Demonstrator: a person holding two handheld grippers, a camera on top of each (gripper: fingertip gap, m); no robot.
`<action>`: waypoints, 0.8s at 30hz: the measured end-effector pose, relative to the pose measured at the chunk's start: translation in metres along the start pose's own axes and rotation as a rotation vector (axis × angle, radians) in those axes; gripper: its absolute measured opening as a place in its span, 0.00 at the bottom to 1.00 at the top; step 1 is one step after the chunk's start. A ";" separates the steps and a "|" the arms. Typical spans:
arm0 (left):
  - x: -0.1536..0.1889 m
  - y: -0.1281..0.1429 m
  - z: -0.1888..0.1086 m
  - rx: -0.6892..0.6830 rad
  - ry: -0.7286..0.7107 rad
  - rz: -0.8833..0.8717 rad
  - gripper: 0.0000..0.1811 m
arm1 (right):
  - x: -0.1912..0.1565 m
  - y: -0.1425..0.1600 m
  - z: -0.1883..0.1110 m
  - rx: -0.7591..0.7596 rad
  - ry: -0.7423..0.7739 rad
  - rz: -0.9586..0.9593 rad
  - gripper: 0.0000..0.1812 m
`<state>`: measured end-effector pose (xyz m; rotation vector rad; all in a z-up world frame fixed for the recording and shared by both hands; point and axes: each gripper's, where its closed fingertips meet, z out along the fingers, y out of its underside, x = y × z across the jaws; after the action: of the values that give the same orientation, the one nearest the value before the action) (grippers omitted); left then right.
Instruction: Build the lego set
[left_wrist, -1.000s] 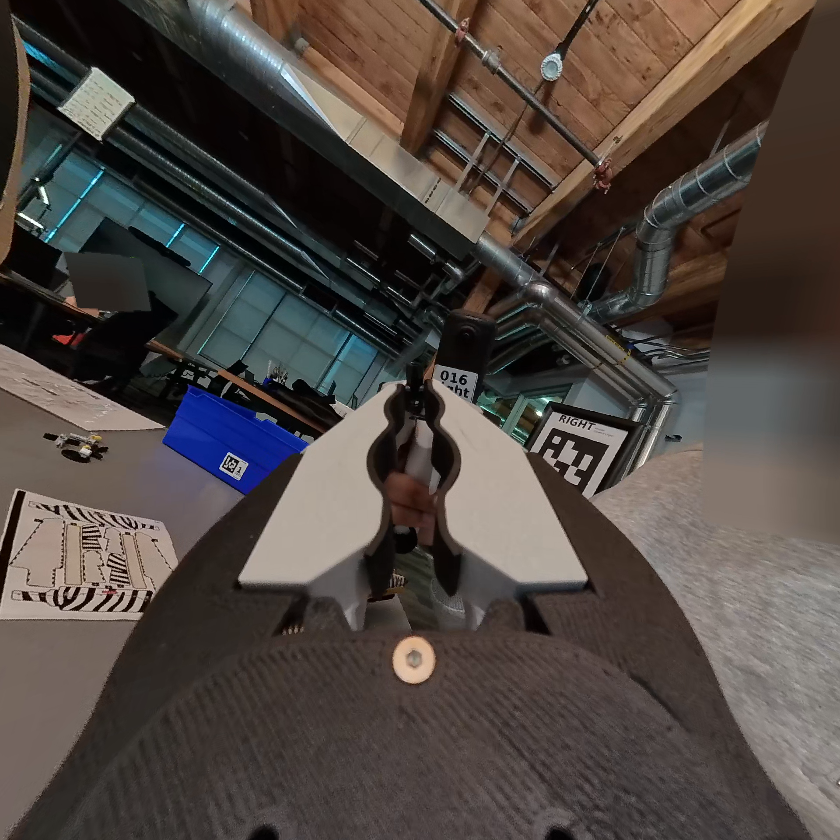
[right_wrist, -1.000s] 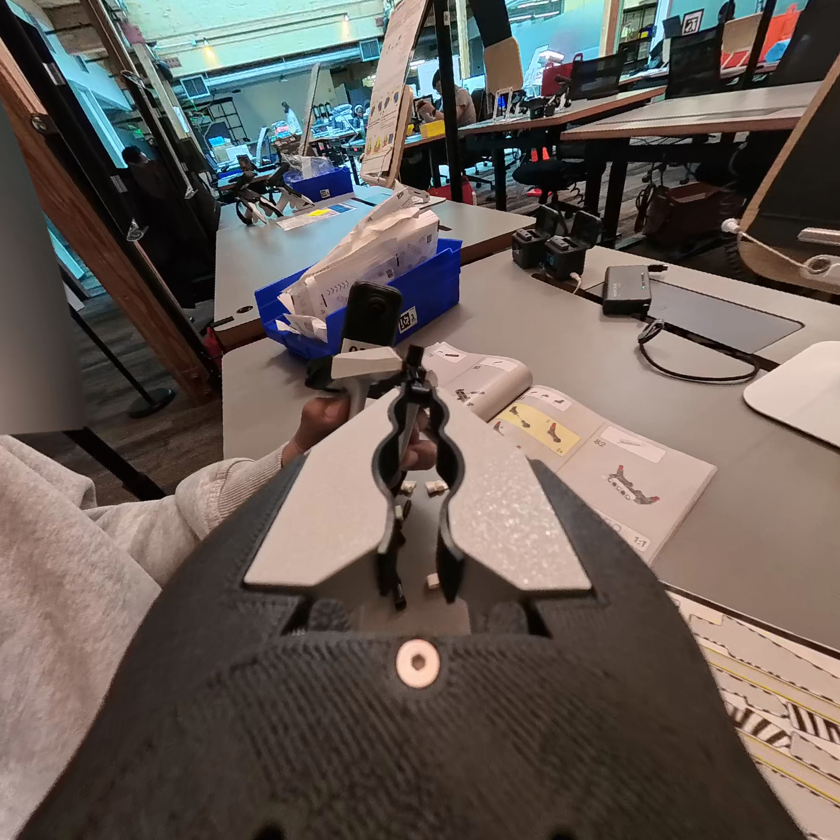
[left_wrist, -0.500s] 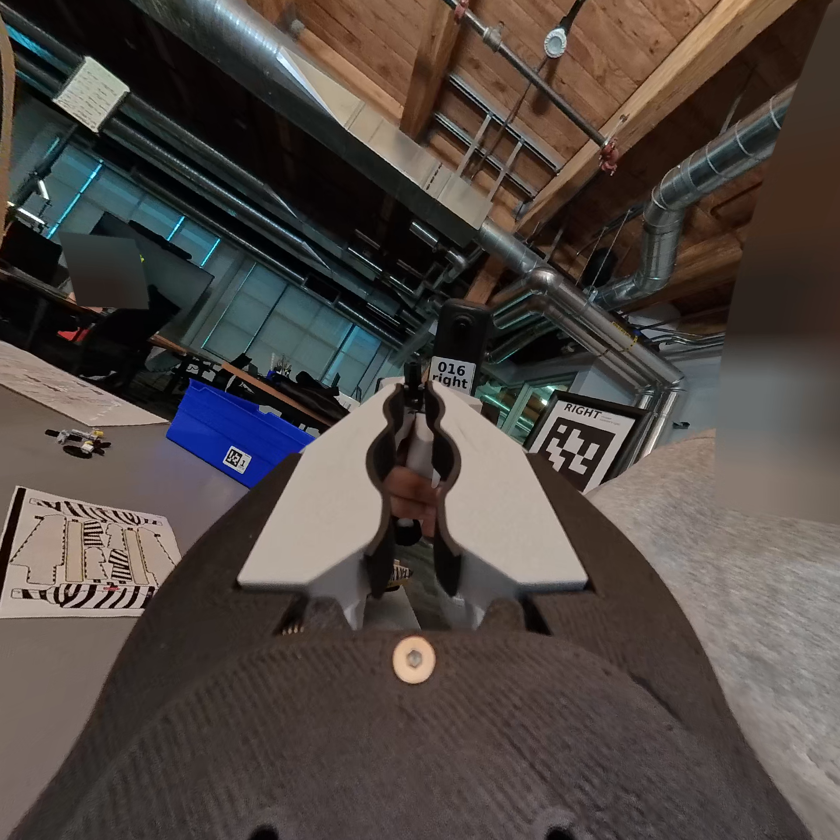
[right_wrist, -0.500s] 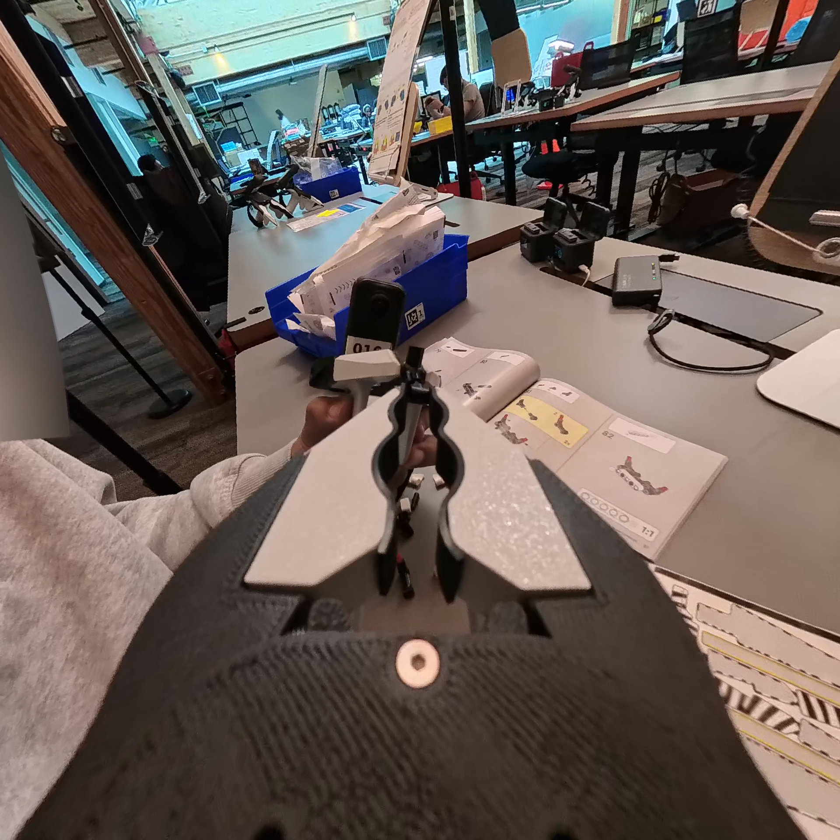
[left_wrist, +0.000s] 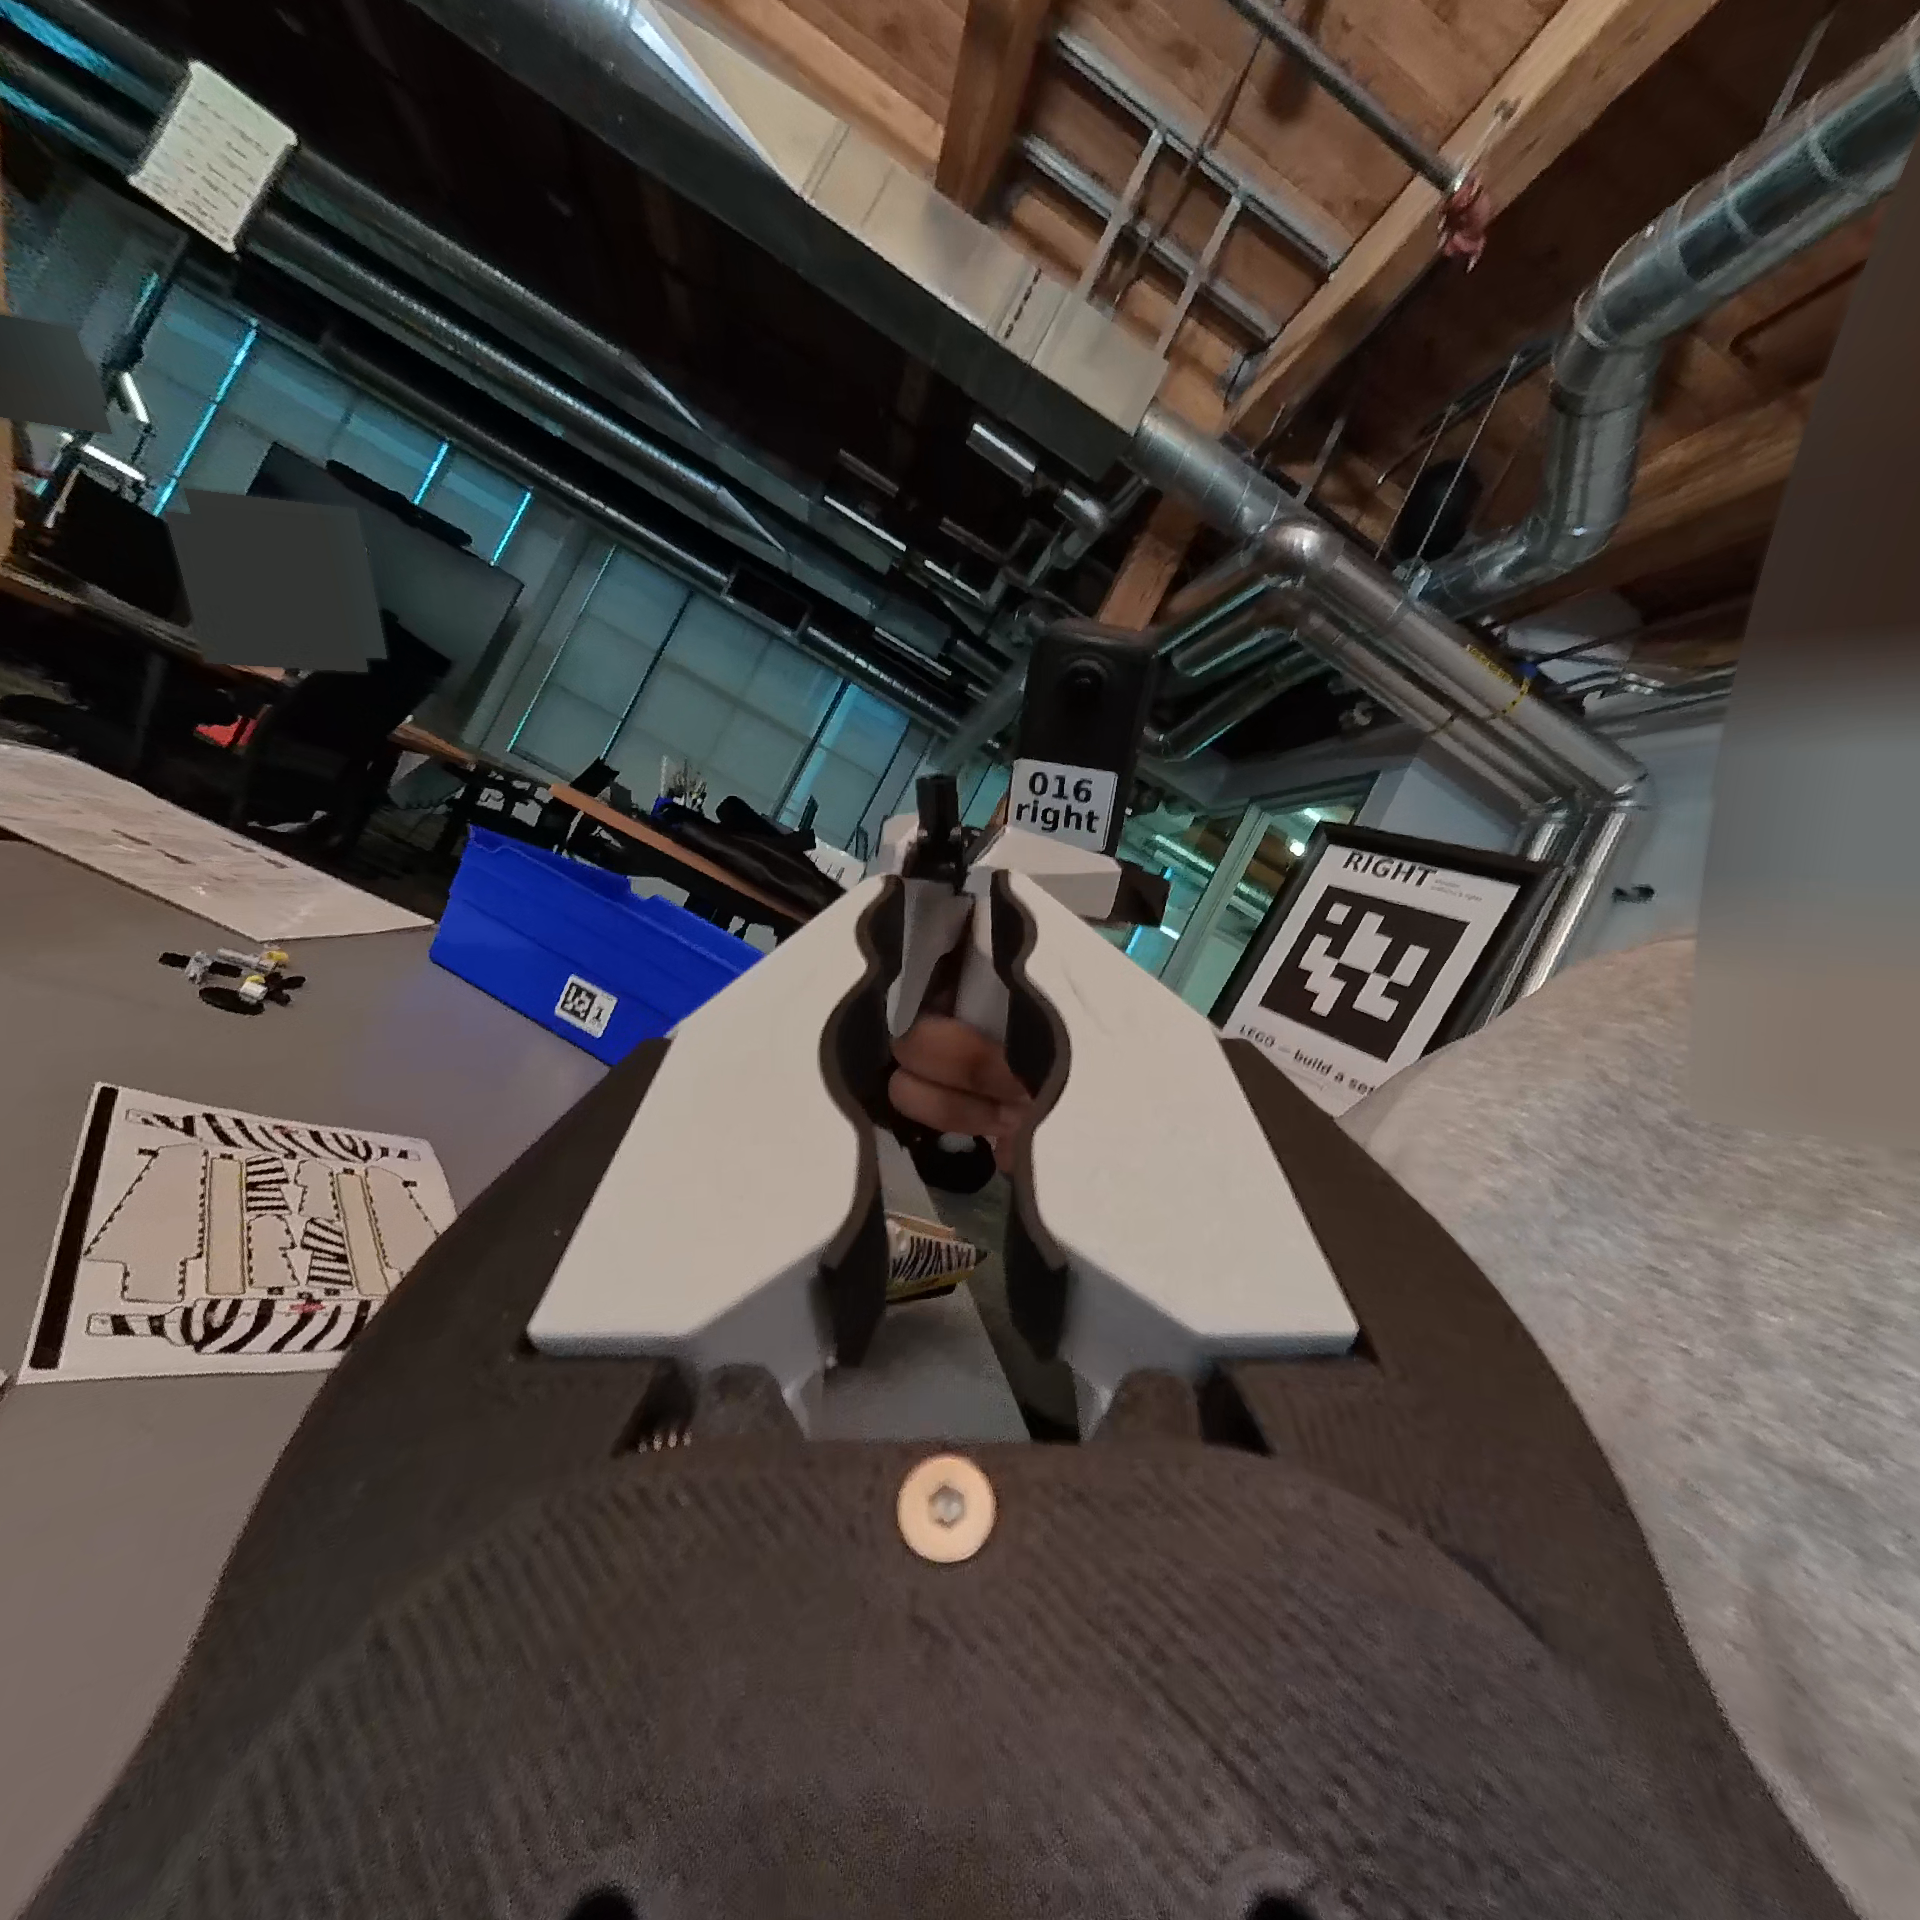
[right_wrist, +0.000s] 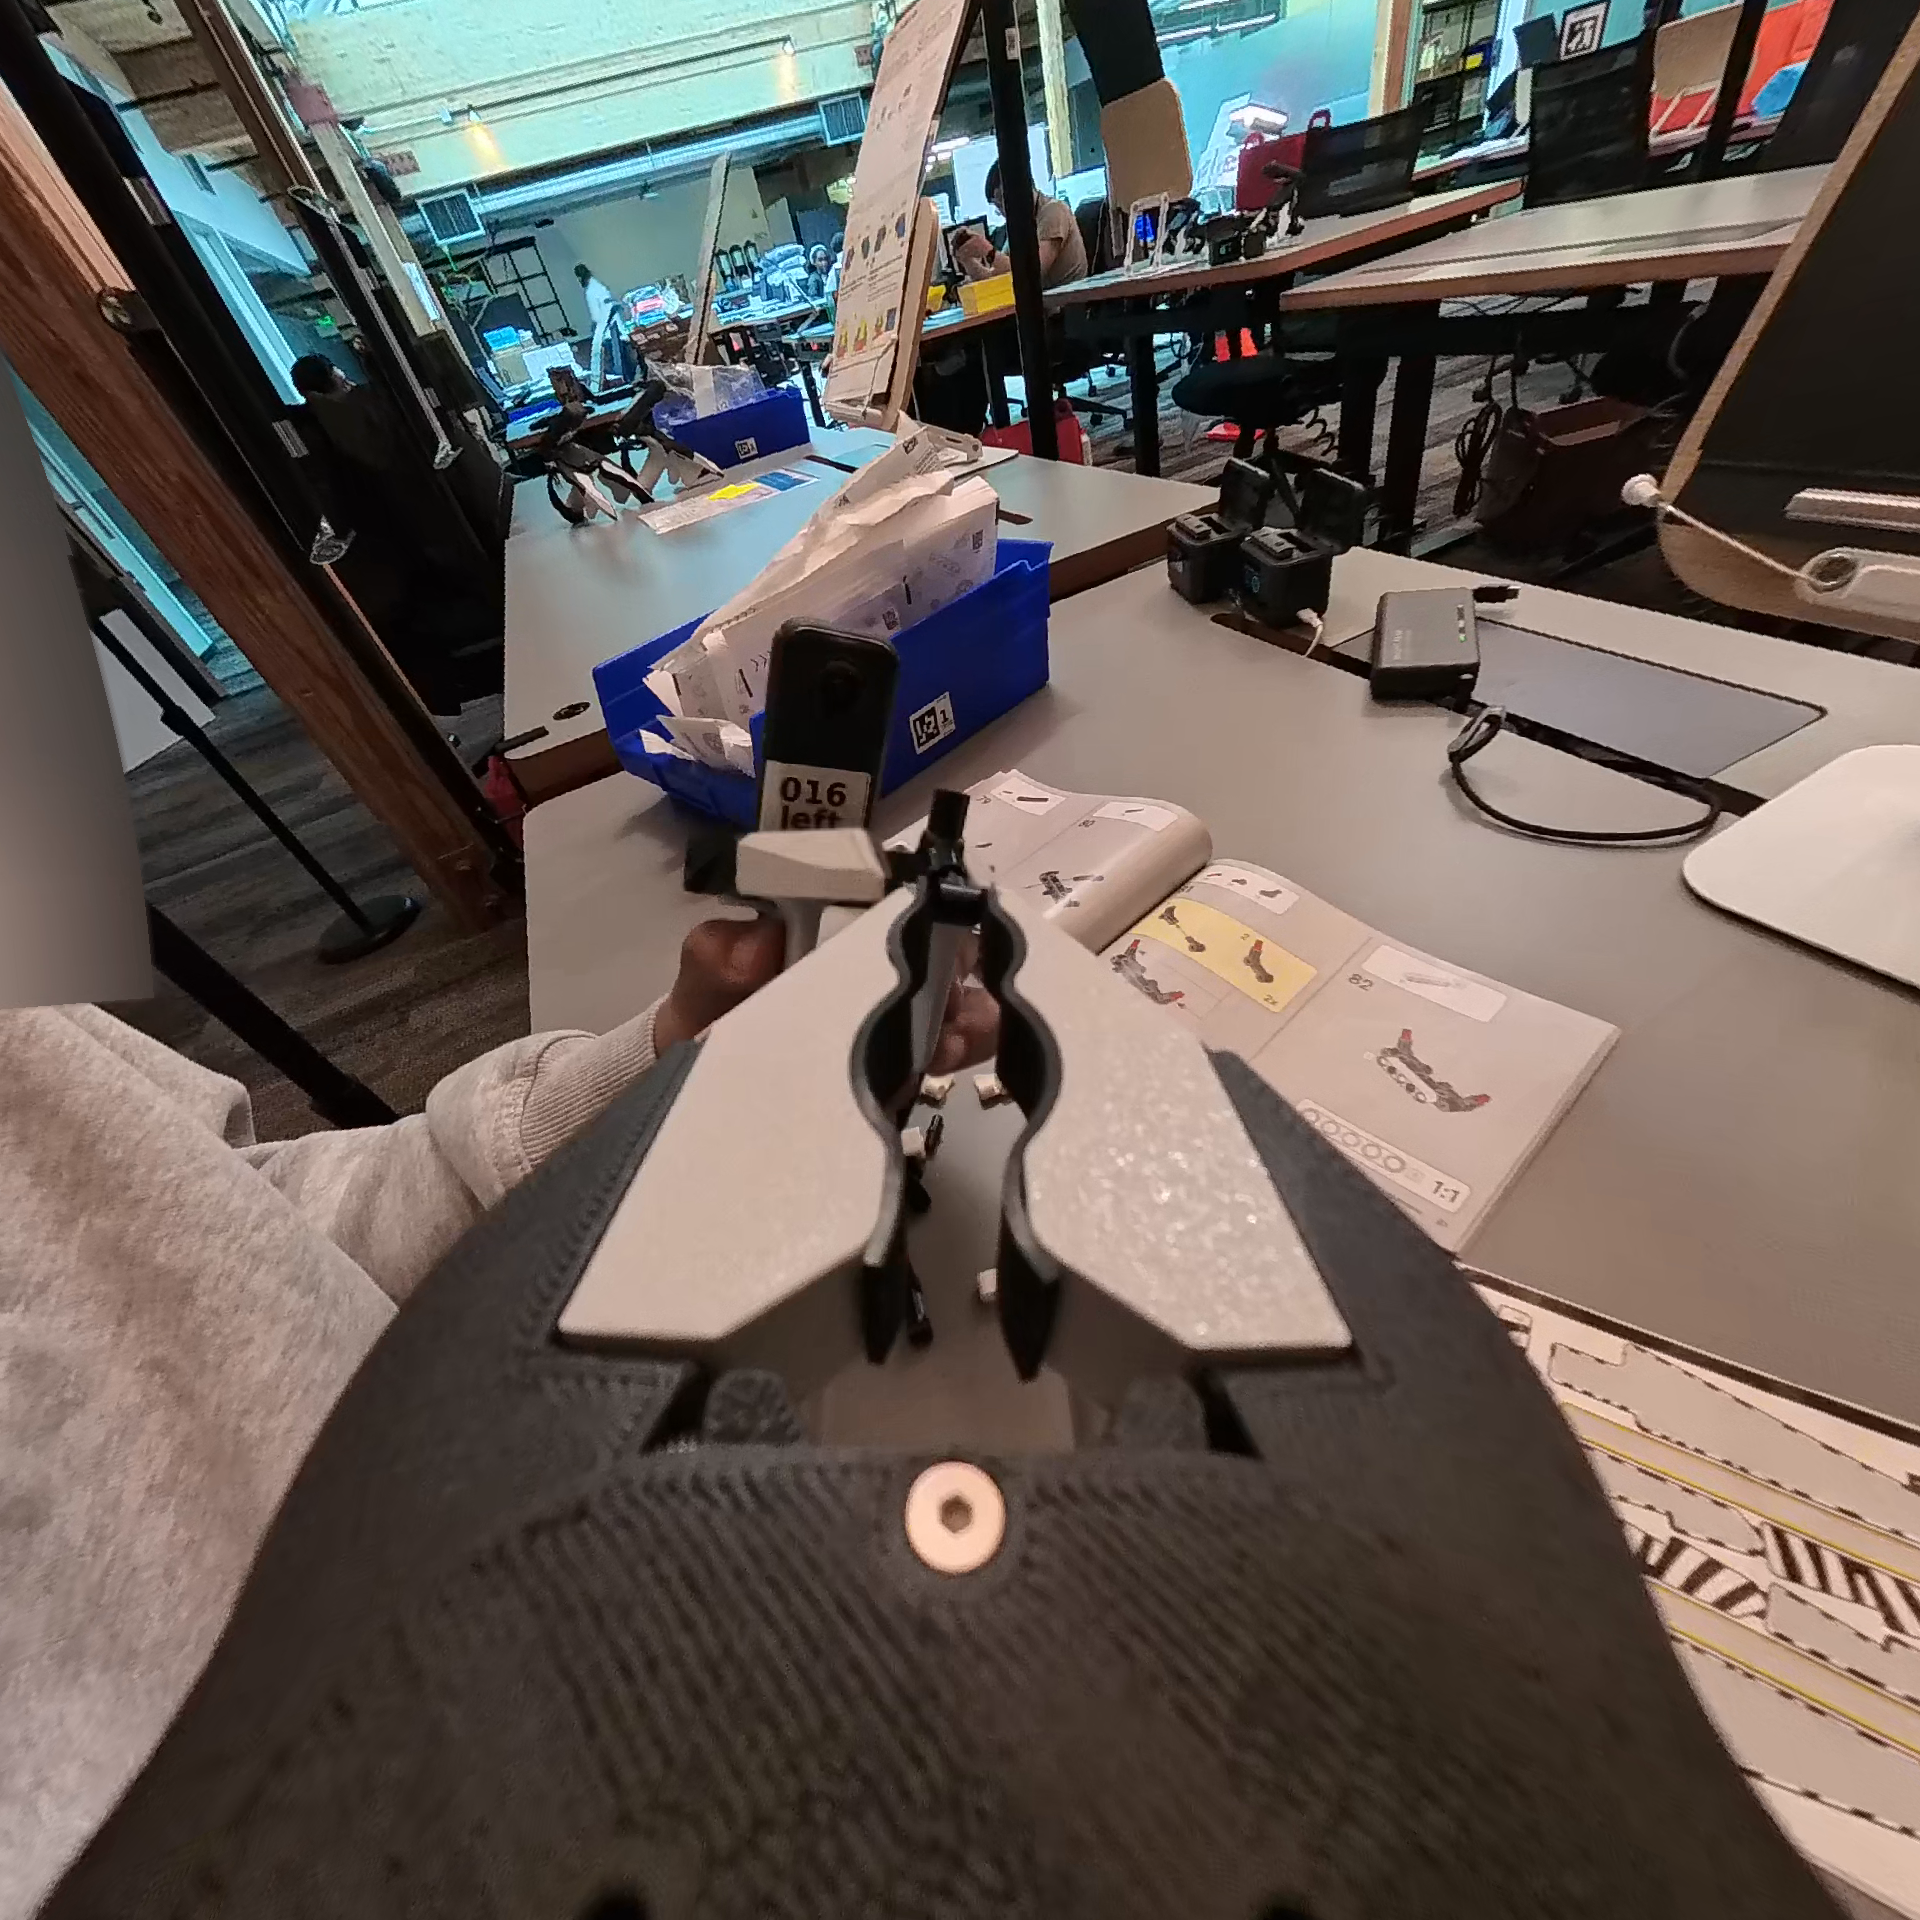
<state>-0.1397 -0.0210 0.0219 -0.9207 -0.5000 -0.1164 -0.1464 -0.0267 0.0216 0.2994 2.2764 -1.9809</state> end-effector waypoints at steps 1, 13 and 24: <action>0.000 0.003 0.001 -0.017 -0.003 0.008 0.08 | 0.000 0.000 0.000 0.001 -0.001 0.001 0.04; 0.009 0.018 0.008 -0.098 0.049 0.002 0.08 | -0.001 0.000 -0.001 0.001 -0.007 -0.004 0.04; 0.010 -0.001 -0.001 0.004 0.048 0.009 0.06 | -0.004 0.002 0.002 -0.007 -0.020 0.002 0.04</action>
<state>-0.1315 -0.0213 0.0270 -0.9137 -0.4510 -0.1288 -0.1422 -0.0283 0.0202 0.2797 2.2700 -1.9650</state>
